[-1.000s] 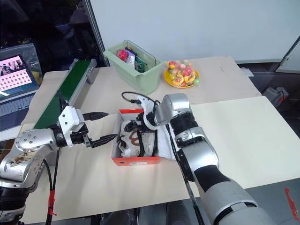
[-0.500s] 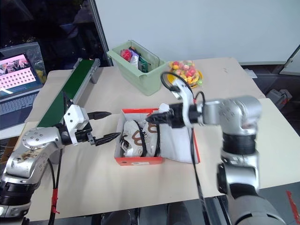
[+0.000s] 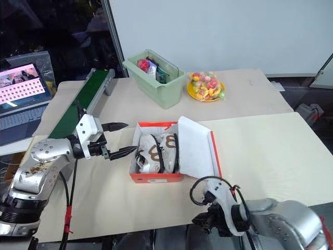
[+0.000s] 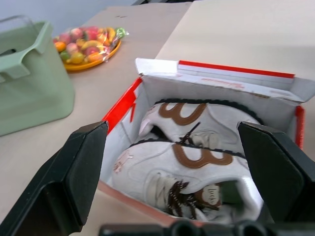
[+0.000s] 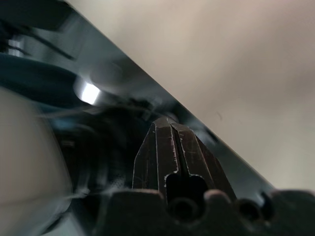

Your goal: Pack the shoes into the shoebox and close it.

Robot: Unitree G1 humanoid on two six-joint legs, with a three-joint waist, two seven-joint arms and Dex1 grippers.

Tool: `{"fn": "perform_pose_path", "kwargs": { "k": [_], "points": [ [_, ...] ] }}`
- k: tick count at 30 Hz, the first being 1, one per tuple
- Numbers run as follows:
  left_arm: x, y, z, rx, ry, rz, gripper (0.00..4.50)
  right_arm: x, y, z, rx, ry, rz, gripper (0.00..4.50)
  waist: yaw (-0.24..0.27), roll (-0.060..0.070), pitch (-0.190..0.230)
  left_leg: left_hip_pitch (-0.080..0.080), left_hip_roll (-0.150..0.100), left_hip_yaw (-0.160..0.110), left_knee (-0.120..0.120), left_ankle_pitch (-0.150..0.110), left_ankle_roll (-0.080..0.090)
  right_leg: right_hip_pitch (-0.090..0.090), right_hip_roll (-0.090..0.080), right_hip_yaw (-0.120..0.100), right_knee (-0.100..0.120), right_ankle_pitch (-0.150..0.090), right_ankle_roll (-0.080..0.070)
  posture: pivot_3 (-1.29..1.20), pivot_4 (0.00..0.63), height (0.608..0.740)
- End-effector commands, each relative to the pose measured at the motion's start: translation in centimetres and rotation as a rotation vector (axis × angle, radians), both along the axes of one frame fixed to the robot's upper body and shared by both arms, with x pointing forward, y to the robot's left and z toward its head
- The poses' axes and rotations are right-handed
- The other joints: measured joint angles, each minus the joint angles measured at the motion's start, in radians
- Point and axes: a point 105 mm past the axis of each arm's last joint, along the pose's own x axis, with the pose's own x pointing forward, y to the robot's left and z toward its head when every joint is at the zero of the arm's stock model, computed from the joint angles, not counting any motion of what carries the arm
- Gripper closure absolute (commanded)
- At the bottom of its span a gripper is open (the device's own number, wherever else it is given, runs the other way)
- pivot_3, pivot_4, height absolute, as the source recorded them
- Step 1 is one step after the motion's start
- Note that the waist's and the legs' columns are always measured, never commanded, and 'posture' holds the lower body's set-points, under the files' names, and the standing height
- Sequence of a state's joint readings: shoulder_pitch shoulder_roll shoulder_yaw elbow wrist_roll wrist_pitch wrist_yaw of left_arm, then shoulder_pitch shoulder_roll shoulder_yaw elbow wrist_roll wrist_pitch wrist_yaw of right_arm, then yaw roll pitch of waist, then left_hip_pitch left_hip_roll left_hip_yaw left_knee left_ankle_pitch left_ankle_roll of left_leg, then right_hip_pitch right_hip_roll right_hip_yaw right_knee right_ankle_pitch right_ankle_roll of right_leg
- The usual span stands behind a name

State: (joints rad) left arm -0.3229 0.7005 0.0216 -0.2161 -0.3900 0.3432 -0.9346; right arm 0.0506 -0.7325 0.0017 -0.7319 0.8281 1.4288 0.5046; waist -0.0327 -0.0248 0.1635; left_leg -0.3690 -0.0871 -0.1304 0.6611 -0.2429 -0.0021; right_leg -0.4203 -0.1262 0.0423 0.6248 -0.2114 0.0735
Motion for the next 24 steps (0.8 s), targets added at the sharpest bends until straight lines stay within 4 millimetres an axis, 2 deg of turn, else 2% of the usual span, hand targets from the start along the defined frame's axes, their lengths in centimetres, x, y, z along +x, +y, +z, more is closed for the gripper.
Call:
{"fn": "perform_pose_path", "kwargs": {
  "k": [1,4,6,9,12,15,17,19,24],
  "points": [
    [0.0,0.0,1.1,0.004,-0.049,-0.009,0.0,3.2,-0.9,-3.2,-0.125,-0.102,-0.186,4.48,0.002,-0.001,0.0,0.0,0.0,0.0,0.0,0.0,0.0,0.001,0.0,0.0,0.0,0.0,0.0,0.0,0.15,0.74],
    [0.0,0.2,1.1,0.004,-0.049,-0.002,0.0,5.7,-0.7,-4.1,-0.083,-0.163,-0.369,4.48,0.002,-0.008,-0.004,0.002,0.001,0.0,0.0,0.001,-0.001,0.001,0.001,0.001,0.0,0.001,0.001,0.0,0.15,0.74],
    [-0.2,0.2,1.1,0.007,-0.047,0.001,0.0,7.7,-0.5,-3.8,-0.029,-0.212,-0.5,4.48,-0.005,-0.013,-0.007,0.002,0.005,-0.001,0.0,0.001,-0.001,0.0,0.006,0.0,0.0,0.002,-0.001,0.0,0.15,0.74],
    [-0.3,0.2,1.1,0.007,-0.045,0.001,0.0,9.6,-0.3,-2.9,0.081,-0.24,-0.661,4.48,-0.007,-0.013,-0.007,0.003,0.014,0.0,0.0,0.001,-0.003,0.001,0.011,0.004,-0.002,0.007,-0.004,0.0,0.15,0.74],
    [-0.2,0.2,1.2,0.009,-0.046,0.001,0.0,10.4,-0.3,-2.5,0.137,-0.242,-0.735,4.48,-0.003,-0.011,-0.006,0.005,0.015,0.002,0.0,0.001,-0.004,0.0,0.014,0.004,-0.001,0.007,-0.004,0.0,0.15,0.74],
    [-0.1,0.2,1.3,0.012,-0.054,0.001,0.0,11.8,-1.1,-2.0,0.144,-0.292,-0.83,4.48,-0.003,-0.011,-0.006,0.004,0.015,0.002,0.0,0.001,-0.004,-0.001,0.016,0.004,0.0,0.007,-0.005,0.0,0.15,0.74],
    [-0.1,0.0,1.5,0.01,-0.058,-0.003,0.0,12.8,-2.9,-2.1,0.11,-0.336,-0.945,4.48,-0.004,-0.01,-0.005,0.004,0.015,0.003,0.0,0.0,-0.005,-0.002,0.016,0.004,0.0,0.008,-0.007,0.0,0.15,0.74],
    [-0.1,-0.1,1.6,0.009,-0.059,-0.006,0.0,13.4,-3.7,-1.9,0.099,-0.38,-1.004,4.48,-0.005,-0.008,-0.004,0.004,0.015,0.003,-0.001,0.0,-0.005,-0.002,0.016,0.004,0.0,0.008,-0.007,0.0,0.15,0.74],
    [-0.1,-0.1,1.7,0.011,-0.062,-0.009,0.0,14.9,-4.1,-0.4,0.374,-0.424,-1.212,4.48,-0.008,-0.006,-0.003,0.004,0.015,0.003,-0.002,-0.001,-0.006,-0.003,0.016,0.004,0.0,0.01,-0.01,0.0,0.15,0.74]
  ]
}}
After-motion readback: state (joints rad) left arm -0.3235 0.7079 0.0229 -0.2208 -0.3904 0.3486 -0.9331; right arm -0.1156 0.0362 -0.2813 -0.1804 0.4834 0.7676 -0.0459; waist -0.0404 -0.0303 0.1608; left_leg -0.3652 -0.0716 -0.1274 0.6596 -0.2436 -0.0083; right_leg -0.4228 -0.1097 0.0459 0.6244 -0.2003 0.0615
